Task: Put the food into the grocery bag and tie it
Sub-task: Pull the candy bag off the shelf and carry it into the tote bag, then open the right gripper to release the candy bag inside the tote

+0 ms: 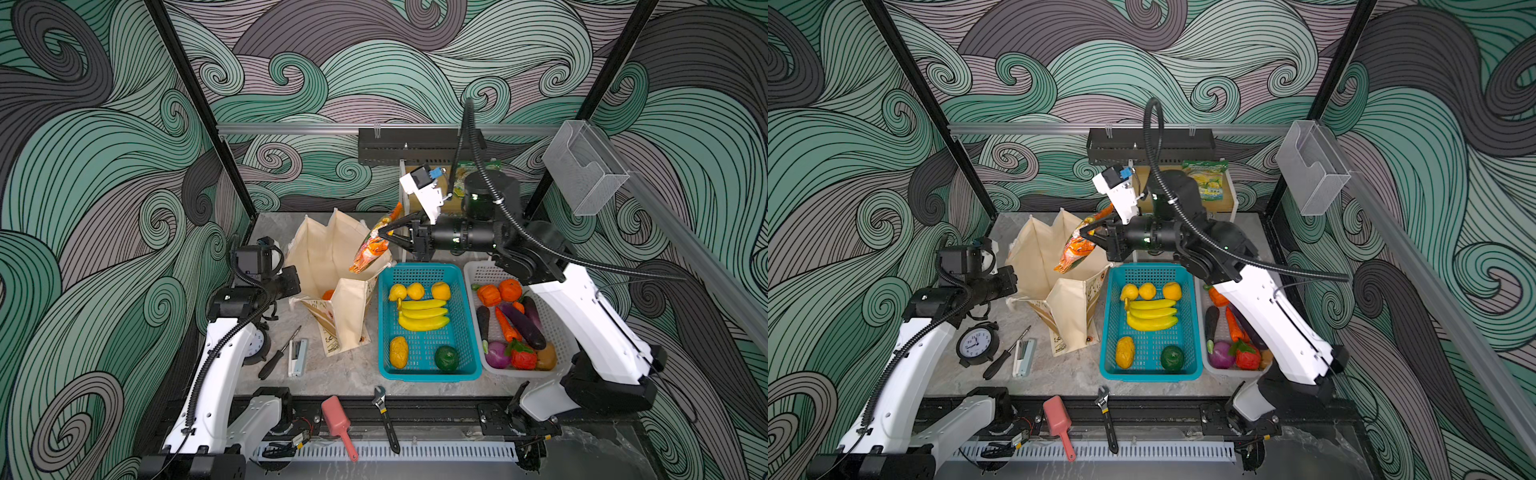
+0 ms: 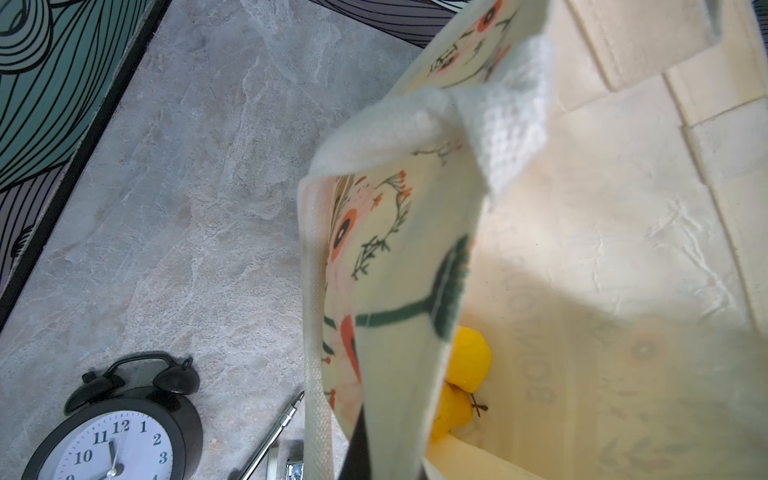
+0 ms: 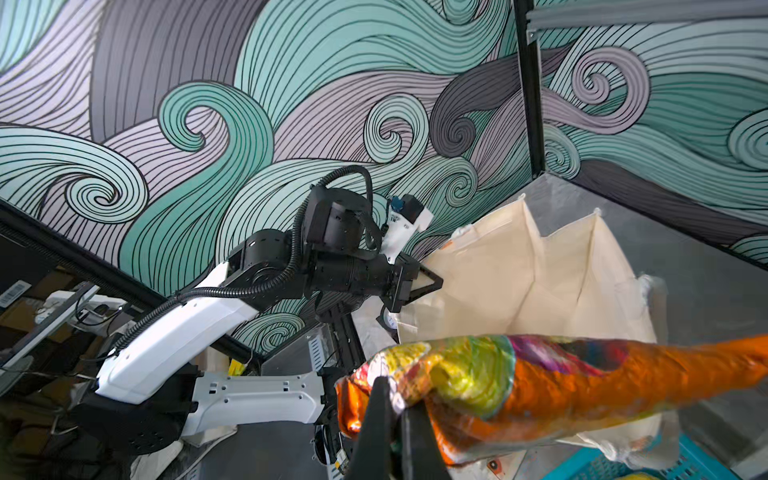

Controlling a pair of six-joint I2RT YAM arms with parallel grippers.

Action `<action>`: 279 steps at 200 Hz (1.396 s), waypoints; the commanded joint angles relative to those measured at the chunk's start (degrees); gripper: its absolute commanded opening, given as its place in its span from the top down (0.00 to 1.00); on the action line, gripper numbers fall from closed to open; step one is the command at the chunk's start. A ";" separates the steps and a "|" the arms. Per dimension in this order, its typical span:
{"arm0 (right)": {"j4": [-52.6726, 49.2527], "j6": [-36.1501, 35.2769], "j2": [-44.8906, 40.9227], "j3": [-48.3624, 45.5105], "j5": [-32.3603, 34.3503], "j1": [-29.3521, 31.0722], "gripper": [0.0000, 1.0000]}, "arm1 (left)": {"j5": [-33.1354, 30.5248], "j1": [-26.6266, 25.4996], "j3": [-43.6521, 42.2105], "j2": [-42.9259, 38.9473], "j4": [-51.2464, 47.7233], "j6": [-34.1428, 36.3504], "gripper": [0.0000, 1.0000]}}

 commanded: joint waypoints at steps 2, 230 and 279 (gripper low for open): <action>4.18 1.30 6.89 2.32 -1.56 1.12 1.00 | 1.03 0.40 0.05 0.02 0.55 0.64 1.00; 11.70 -13.97 44.68 12.93 26.15 2.93 1.00 | 1.56 0.62 0.13 -0.14 0.61 0.58 1.00; 10.61 -16.17 42.97 7.31 33.37 2.81 0.79 | 2.13 0.80 0.13 -0.30 0.63 0.48 1.00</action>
